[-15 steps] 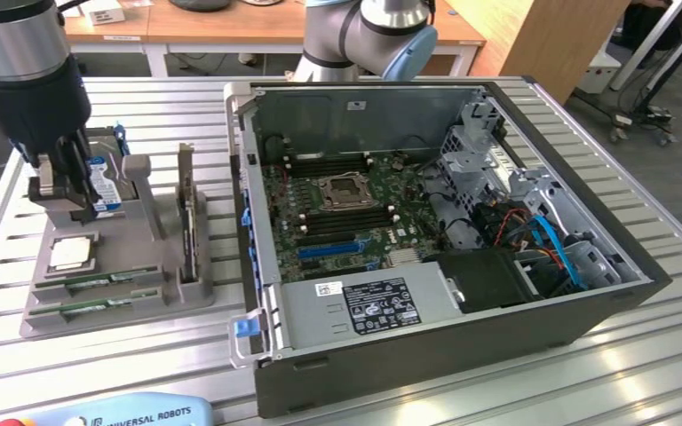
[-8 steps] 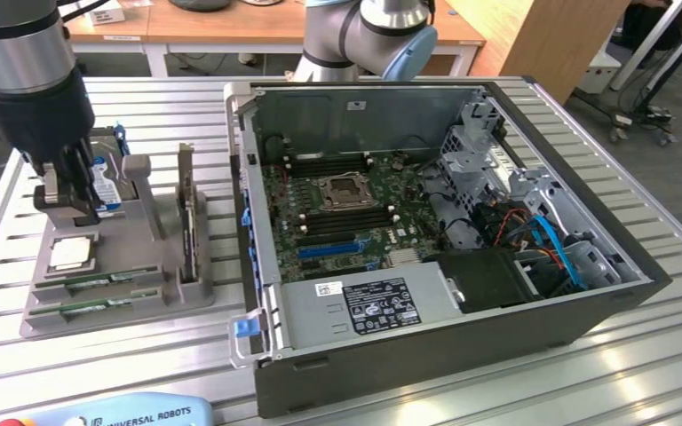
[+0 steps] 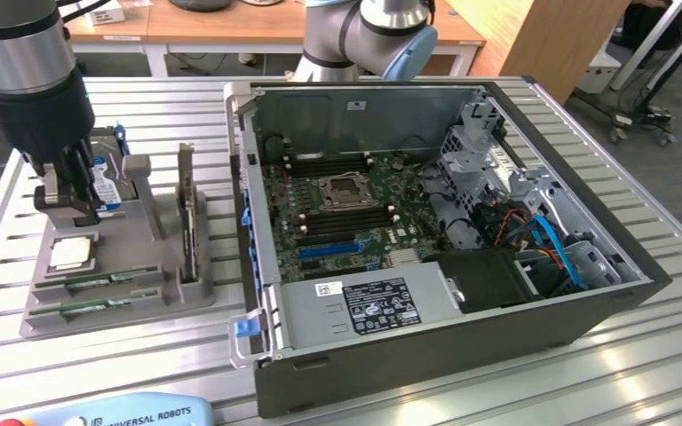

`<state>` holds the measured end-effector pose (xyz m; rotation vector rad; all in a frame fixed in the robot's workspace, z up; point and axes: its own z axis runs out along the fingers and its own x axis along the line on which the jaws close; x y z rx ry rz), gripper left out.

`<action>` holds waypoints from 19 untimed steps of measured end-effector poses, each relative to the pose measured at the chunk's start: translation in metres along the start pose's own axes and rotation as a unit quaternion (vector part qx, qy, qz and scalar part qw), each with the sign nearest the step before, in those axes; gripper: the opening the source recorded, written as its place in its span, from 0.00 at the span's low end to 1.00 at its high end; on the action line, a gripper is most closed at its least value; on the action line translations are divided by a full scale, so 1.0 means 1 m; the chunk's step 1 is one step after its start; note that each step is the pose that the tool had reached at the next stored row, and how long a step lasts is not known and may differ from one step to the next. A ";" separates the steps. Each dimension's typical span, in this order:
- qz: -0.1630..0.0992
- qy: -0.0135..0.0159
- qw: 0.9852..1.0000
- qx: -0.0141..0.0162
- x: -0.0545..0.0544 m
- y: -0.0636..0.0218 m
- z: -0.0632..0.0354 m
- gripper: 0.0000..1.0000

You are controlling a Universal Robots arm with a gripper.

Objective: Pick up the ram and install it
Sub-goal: 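Pick up the ram and move it above insertion slot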

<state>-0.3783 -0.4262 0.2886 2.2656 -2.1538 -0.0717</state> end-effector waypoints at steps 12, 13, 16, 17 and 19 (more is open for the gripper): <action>0.000 0.000 1.000 0.000 0.019 0.0009 -0.0004 0.30; 0.000 0.000 1.000 0.000 0.020 0.0010 -0.0004 0.30; 0.000 0.000 1.000 0.000 0.026 0.0013 -0.0005 0.30; 0.000 0.000 1.000 0.000 0.027 0.0014 -0.0006 0.30; 0.000 0.000 1.000 0.000 0.030 0.0015 -0.0006 0.30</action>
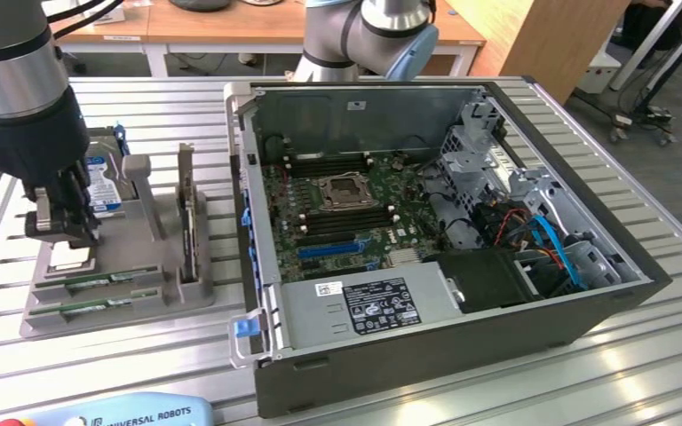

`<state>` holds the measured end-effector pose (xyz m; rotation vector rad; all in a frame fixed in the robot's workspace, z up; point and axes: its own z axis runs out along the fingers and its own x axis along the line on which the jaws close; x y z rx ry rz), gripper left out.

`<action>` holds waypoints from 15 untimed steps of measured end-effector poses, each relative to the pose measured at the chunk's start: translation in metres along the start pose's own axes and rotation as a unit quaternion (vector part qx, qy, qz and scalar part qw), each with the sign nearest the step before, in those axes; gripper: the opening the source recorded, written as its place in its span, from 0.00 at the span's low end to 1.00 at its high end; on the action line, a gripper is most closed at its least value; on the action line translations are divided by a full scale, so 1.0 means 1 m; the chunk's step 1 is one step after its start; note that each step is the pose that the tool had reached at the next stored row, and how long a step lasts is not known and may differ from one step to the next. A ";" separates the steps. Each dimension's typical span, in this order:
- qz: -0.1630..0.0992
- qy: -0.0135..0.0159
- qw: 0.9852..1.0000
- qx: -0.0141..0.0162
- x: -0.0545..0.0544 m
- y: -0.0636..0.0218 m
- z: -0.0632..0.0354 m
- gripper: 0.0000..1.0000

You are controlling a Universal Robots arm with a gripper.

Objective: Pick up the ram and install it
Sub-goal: 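Pick up the ram and move it above insertion slot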

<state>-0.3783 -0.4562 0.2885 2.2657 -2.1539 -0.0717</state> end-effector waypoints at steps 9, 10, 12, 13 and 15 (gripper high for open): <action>0.000 0.000 1.000 0.000 0.013 0.0006 -0.0003 0.30; 0.000 0.000 1.000 0.000 0.014 0.0007 -0.0003 0.30; 0.000 0.000 1.000 0.000 0.015 0.0007 -0.0003 0.30; 0.000 0.000 1.000 0.000 0.015 0.0007 -0.0003 0.30; 0.000 0.000 1.000 0.000 0.015 0.0007 -0.0003 0.30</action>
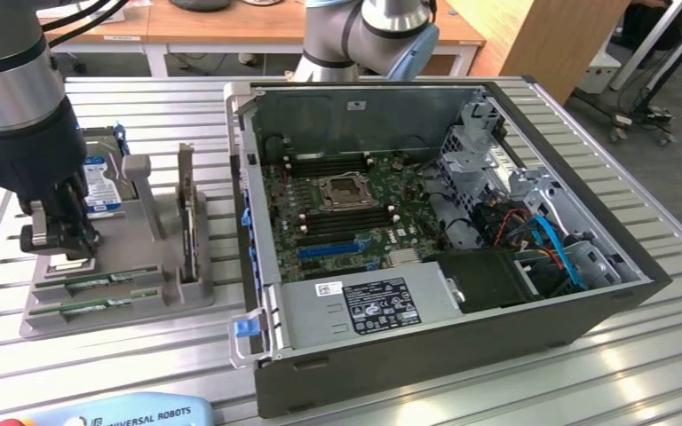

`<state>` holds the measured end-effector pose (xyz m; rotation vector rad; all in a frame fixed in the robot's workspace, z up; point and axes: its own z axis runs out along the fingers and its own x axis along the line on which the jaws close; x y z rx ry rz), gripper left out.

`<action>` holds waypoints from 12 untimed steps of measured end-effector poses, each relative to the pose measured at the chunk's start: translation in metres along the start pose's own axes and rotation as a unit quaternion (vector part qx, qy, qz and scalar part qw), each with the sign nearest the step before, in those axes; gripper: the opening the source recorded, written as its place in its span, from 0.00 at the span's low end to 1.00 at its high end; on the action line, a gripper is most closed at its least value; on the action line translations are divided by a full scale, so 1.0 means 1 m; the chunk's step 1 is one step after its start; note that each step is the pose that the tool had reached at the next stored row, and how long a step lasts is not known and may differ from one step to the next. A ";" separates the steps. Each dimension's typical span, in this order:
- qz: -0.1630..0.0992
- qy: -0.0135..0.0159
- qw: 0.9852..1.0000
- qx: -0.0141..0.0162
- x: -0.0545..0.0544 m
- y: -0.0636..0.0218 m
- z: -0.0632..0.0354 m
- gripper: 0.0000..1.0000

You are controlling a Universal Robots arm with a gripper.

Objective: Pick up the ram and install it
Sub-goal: 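Pick up the ram and move it above insertion slot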

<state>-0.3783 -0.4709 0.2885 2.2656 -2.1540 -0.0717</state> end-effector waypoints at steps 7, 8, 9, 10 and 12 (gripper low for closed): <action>0.000 0.000 1.000 0.000 0.000 -0.0003 0.0075 0.30; 0.000 0.000 1.000 0.000 0.000 -0.0004 0.0087 0.30; 0.000 0.000 1.000 0.000 0.000 -0.0004 0.0100 0.30; 0.000 0.000 1.000 0.000 0.000 -0.0005 0.0115 0.30; 0.000 0.000 1.000 0.000 0.000 -0.0006 0.0144 0.30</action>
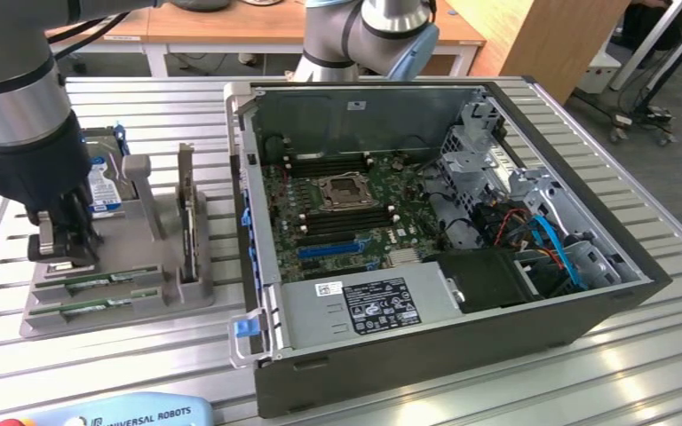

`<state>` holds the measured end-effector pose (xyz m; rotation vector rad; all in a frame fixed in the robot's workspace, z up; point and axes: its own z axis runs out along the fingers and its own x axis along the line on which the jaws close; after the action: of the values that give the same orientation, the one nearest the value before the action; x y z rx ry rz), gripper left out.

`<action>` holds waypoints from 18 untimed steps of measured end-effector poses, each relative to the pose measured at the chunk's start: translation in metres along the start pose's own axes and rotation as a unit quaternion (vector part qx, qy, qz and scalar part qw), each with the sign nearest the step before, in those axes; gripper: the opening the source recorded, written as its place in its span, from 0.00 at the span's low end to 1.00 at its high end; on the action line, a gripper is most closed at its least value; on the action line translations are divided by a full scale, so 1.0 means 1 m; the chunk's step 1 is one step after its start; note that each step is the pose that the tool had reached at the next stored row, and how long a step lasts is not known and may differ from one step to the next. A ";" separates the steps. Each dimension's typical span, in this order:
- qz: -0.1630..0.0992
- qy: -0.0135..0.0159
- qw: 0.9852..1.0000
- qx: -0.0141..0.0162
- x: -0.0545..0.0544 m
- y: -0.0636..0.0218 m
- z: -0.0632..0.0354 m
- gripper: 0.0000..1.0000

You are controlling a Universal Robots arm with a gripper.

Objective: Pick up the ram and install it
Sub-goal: 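Pick up the ram and move it above insertion slot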

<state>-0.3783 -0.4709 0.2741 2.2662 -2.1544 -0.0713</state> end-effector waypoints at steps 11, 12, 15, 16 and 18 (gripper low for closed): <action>0.000 0.000 1.000 0.000 0.004 0.0000 0.0054 0.30; 0.000 0.000 1.000 0.000 0.005 0.0001 0.0053 0.30; 0.000 0.000 1.000 0.000 0.005 0.0000 0.0071 0.30; 0.000 0.000 1.000 0.000 0.005 -0.0001 0.0085 0.30; 0.000 0.000 1.000 0.000 0.005 -0.0002 0.0118 0.30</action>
<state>-0.3783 -0.4758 0.2622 2.2663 -2.1546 -0.0713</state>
